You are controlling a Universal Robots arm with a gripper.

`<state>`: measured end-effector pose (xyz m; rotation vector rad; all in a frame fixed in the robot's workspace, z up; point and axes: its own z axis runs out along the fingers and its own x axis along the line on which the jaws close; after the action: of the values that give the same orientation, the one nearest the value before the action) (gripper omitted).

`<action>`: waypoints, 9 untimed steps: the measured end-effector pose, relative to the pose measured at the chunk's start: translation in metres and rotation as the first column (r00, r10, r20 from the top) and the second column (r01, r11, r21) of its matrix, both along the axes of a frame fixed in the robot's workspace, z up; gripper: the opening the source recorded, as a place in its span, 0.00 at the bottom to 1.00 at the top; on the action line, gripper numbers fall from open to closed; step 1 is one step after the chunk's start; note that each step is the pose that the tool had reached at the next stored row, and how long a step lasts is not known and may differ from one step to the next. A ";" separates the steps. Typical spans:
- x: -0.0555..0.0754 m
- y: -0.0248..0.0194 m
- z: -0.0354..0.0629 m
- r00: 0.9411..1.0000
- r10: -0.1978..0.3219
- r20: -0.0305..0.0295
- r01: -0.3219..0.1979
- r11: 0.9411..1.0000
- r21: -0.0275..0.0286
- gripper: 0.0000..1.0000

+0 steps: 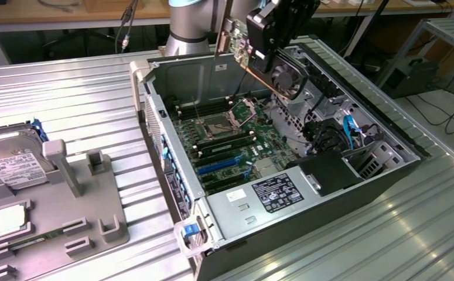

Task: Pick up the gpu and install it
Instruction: 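Insert the gpu into the slot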

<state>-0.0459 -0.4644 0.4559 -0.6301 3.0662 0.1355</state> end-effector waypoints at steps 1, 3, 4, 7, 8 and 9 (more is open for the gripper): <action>0.000 0.0000 0.0000 1.000 0.007 0.000 -0.007 1.000 0.000 0.28; 0.000 0.0000 -0.0001 1.000 0.024 0.000 -0.024 1.000 0.000 0.28; 0.000 0.0000 -0.0001 0.999 0.035 0.000 -0.035 0.999 0.000 0.28; 0.000 0.0000 -0.0001 0.998 0.055 0.000 -0.055 0.998 0.000 0.28; 0.000 0.0000 0.0000 0.998 0.062 0.000 -0.062 0.998 0.000 0.28; 0.000 0.0000 0.0000 0.998 0.070 0.000 -0.070 0.998 0.000 0.28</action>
<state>-0.0456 -0.4644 0.4559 -0.7377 3.0451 0.1361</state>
